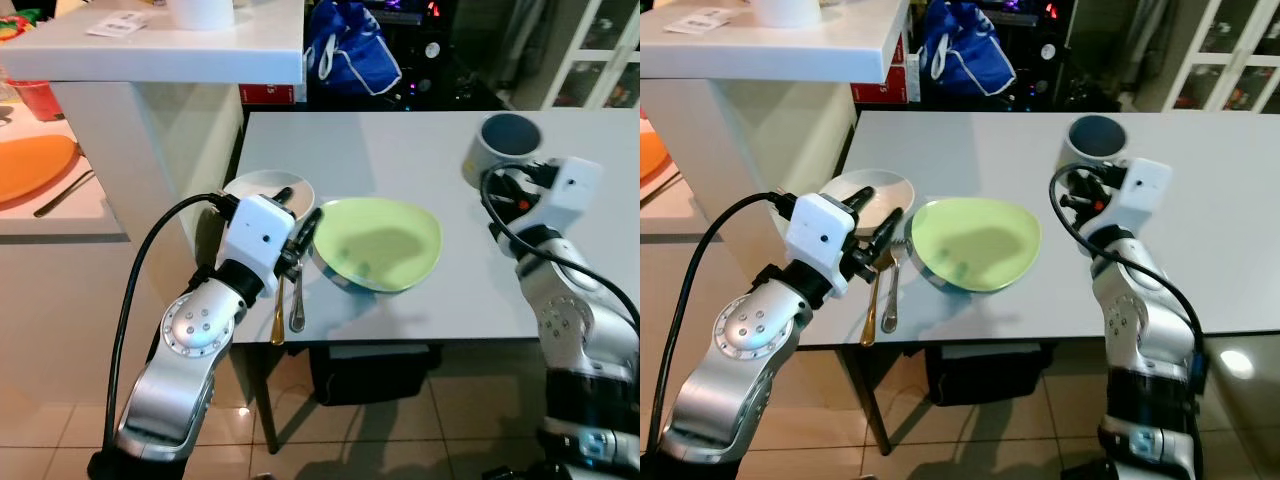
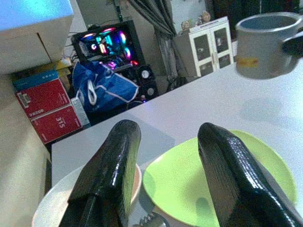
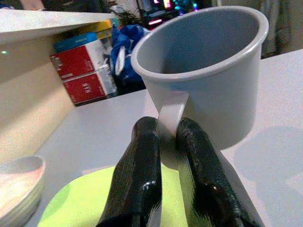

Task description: Setting the table

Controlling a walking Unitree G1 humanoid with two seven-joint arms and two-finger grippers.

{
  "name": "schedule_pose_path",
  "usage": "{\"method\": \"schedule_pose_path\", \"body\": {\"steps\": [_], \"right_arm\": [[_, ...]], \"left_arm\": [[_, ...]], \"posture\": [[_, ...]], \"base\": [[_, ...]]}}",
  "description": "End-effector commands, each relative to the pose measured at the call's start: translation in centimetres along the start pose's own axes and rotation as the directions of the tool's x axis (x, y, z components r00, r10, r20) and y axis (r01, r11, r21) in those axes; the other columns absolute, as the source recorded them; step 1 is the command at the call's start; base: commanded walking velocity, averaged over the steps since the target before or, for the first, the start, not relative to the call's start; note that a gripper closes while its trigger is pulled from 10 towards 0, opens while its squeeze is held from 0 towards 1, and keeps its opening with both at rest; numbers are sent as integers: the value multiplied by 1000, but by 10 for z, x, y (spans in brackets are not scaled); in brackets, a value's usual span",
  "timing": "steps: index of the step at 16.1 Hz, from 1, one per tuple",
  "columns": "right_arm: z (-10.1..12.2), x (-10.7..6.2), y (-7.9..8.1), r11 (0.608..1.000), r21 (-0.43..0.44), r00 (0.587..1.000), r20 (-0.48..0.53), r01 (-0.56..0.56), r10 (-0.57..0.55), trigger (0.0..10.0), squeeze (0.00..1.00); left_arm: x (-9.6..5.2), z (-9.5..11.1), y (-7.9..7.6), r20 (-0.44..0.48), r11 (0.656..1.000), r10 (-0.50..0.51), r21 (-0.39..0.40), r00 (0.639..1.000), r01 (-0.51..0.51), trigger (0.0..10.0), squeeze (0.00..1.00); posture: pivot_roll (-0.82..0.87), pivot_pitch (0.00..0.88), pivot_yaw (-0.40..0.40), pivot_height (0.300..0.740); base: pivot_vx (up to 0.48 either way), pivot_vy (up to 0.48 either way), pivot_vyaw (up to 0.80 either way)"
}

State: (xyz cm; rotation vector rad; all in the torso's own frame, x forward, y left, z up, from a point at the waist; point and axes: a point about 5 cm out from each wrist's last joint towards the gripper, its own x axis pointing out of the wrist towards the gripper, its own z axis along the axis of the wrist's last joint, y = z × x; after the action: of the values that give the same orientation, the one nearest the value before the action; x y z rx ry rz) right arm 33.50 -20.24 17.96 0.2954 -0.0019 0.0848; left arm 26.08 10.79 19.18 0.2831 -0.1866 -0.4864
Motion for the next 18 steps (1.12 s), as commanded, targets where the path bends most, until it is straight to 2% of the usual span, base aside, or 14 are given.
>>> {"method": "schedule_pose_path", "body": {"steps": [1, 2, 3, 4, 7, 11, 14, 16, 18], "right_arm": [[1, 16, -1, 999, -15, 999, -2, -32, 32, 10000, 0], [1, 22, -1, 999, -23, 999, -8, -43, 43, 10000, 0], [2, 31, -3, 997, -67, 999, -8, -42, 41, 10000, 0], [4, 38, -5, 997, -65, 999, -5, -45, 44, 10000, 0], [7, 54, -17, 993, -115, 1000, -12, 14, -16, 10000, 0], [7, 57, -34, 980, -170, 994, -21, 104, -109, 10000, 0], [-5, 57, -34, 987, -119, 990, -68, 112, -121, 10000, 0], [-10, 57, -33, 985, -133, 989, -83, 114, -126, 10000, 0], [-15, 57, -31, 988, -87, 987, -94, 124, -132, 10000, 0]], "left_arm": [[-4, 3, -3, -16, 999, -33, 14, 999, 33, 10000, 0], [-5, 5, -3, -21, 999, -36, 19, 999, 36, 10000, 0], [-9, 7, -3, -28, 999, -35, 26, 999, 36, 10000, 0], [-12, 9, -3, -32, 999, -33, 30, 999, 34, 10000, 0], [-20, 19, 2, -37, 999, -1, 37, 999, 3, 10000, 0], [-24, 31, 12, -35, 999, 31, 40, 999, -30, 10000, 0], [-23, 34, 17, -38, 999, -7, 41, 999, 8, 10000, 0], [-22, 37, 19, -40, 999, -7, 40, 999, 9, 10000, 0], [-27, 38, 16, -47, 999, -12, 30, 999, 14, 10000, 0]], "posture": [[-30, 30, -21, 740], [-28, 37, -22, 740], [-20, 60, -28, 740], [-11, 82, -32, 740], [60, 155, -42, 740], [124, 186, 0, 740], [144, 177, 29, 740], [158, 179, 30, 740], [166, 169, 27, 740]], "base": [[0, 0, 0], [0, 0, 0], [0, 0, 0], [0, 0, 0], [0, 0, 0], [0, 0, 0], [0, 0, 0], [0, 0, 0], [0, 0, 0]]}}
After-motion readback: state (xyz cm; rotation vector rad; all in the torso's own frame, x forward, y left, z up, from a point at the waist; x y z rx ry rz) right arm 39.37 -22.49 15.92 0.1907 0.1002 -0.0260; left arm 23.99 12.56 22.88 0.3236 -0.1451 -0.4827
